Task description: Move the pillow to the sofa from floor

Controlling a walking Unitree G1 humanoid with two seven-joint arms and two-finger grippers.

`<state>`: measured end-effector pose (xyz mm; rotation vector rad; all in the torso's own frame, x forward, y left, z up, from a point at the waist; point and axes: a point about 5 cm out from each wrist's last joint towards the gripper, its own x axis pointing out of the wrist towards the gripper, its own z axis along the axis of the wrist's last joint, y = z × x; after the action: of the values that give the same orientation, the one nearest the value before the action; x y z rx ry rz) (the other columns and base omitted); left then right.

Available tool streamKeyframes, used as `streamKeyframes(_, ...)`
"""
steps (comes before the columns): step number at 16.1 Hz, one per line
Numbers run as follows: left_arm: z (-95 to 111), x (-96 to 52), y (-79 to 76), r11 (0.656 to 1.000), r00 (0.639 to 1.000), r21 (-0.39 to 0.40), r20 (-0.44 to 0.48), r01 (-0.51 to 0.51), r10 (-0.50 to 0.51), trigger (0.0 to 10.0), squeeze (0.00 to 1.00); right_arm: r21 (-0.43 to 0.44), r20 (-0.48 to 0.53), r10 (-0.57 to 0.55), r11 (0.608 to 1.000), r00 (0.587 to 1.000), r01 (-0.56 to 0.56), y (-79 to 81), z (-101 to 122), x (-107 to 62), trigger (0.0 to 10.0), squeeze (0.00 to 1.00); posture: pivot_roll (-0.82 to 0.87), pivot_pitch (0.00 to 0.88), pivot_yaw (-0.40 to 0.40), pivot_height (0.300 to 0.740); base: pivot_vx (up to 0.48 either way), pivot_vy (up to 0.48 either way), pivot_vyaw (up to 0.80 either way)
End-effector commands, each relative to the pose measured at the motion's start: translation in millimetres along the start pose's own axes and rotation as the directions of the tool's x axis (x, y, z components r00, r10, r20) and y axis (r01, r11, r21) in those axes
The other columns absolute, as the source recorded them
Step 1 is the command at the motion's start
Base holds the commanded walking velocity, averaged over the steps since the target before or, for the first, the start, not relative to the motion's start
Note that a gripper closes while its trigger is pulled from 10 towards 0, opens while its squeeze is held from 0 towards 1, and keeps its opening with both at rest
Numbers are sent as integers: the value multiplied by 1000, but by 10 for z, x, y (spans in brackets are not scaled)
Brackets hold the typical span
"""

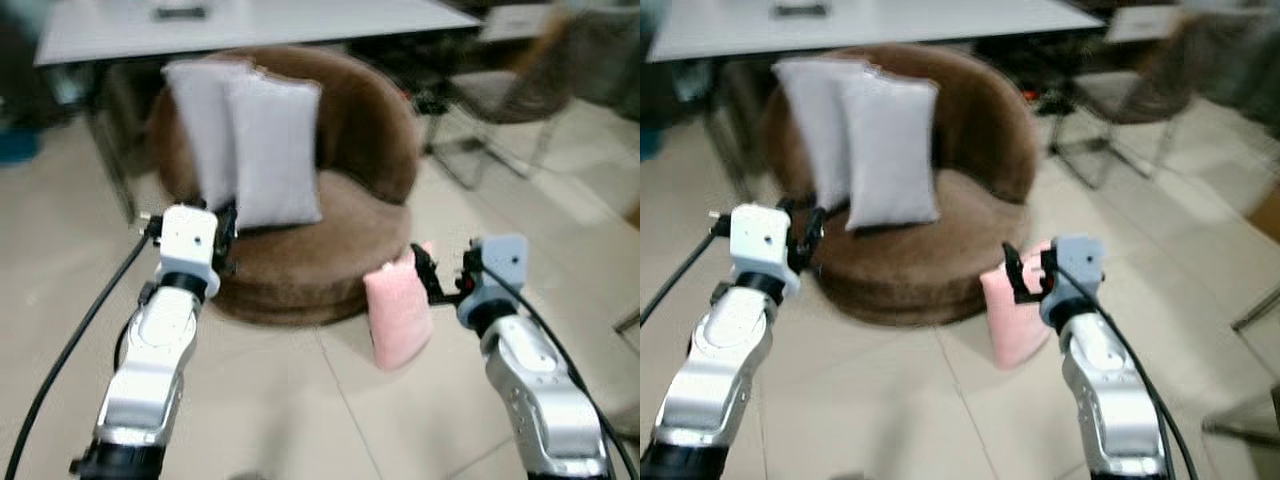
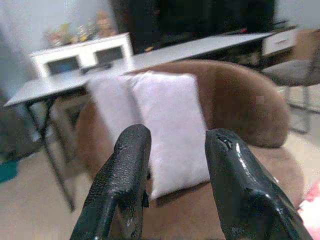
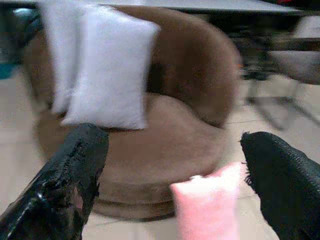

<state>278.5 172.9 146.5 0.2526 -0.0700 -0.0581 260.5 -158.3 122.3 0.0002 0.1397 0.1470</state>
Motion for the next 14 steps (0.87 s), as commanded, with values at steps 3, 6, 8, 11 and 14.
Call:
streamKeyframes(3,10,9,9,1000,1000,-13,-12,-4,4,10000,286,54,30,4,999,1000,-6,-1,53,-3,10000,0,43,0,-9,740,0,-469,794)
streamKeyframes(6,9,13,6,998,1000,-59,-26,8,-10,10000,878,26,35,-21,999,999,20,-19,53,-1,10000,1000,43,0,-9,740,0,-476,769)
streamKeyframes(8,12,15,22,998,1000,-55,-27,0,-1,10000,1000,-19,71,-52,998,996,54,-66,83,5,10000,1000,43,0,-9,740,0,-480,781)
streamKeyframes(11,18,20,40,999,1000,-36,-28,-11,10,10000,1000,4,120,-61,998,991,61,-105,116,10,10000,1000,43,0,-9,740,0,-480,690)
streamKeyframes(14,20,21,43,999,1000,-36,-27,-11,10,10000,1000,9,124,-39,999,992,39,-72,114,4,10000,1000,43,0,-9,740,0,-480,648)
